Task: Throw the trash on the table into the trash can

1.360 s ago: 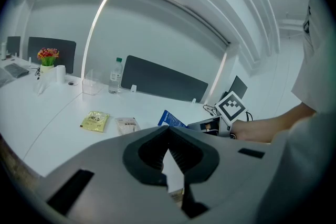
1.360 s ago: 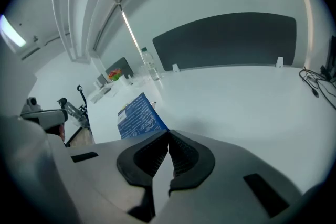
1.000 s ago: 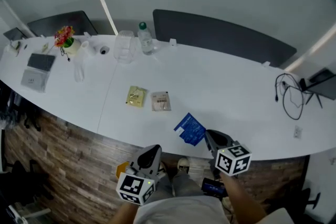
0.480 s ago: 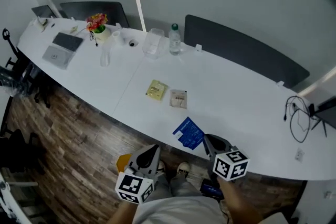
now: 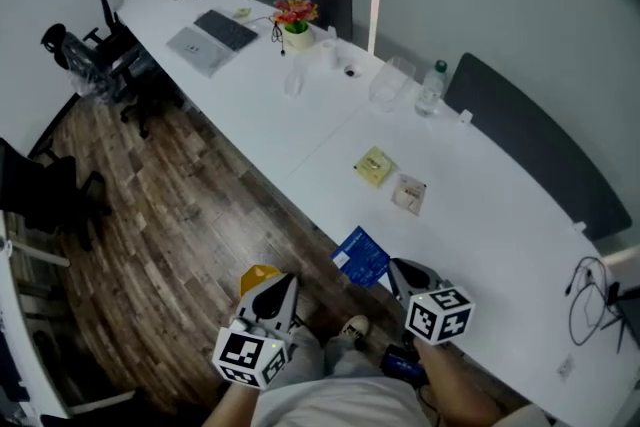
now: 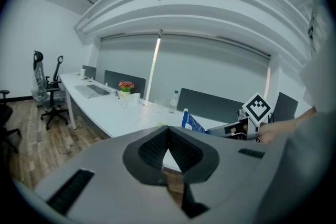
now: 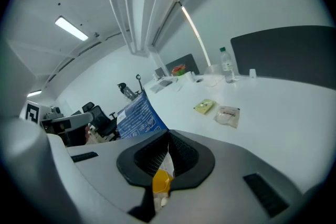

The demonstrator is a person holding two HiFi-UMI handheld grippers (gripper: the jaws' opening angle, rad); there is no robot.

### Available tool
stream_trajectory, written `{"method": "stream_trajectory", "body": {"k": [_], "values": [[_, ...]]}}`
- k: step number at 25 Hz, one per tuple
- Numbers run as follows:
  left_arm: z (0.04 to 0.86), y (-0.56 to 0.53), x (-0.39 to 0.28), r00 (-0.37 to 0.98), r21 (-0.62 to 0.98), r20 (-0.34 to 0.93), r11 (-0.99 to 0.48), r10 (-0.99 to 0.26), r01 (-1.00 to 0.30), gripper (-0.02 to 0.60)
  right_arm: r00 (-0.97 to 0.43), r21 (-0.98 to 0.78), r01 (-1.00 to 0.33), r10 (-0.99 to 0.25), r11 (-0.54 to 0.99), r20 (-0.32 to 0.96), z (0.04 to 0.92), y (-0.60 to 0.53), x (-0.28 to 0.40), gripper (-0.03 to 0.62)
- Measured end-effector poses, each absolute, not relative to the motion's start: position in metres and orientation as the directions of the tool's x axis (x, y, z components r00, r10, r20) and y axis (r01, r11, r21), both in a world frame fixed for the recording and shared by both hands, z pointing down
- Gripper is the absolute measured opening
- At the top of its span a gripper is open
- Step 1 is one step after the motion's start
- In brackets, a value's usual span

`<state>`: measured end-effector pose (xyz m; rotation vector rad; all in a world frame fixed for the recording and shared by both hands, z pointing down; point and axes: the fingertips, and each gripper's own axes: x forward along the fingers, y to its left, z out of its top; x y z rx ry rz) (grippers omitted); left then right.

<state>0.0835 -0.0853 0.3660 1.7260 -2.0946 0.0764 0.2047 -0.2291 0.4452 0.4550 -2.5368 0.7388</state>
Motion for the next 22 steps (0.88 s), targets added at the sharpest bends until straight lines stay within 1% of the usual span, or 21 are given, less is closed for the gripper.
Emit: {"method": "stream_trajectory", "body": {"k": [6,11,17,22], "values": [[0.369,-0.020,0.049,-0.296,0.214,0.350,0.384,-0.889,-0.898,0.002,-0.862,-0.418,-0.280,-0.036,0.864,0.505,0.444,-0.184,0.142,0.032],[0.365,0.027,0.023,-0.388,0.220,0.340,0.474,-0.856,-0.853,0.002,-0.861,-0.398,-0.184,0.047,0.899,0.506,0.439,-0.147,0.102,0.032],[0.368,0.072,-0.004,-0.438,0.234,0.339,0.526,-0.833,-0.818,0.002,-0.844,-0.382,-0.135,0.096,0.914,0.527,0.438,-0.110,0.071,0.032],[0.372,0.100,-0.027,-0.435,0.241,0.332,0.522,-0.837,-0.818,0.002,-0.839,-0.363,-0.122,0.099,0.924,0.535,0.434,-0.088,0.041,0.032]]}}
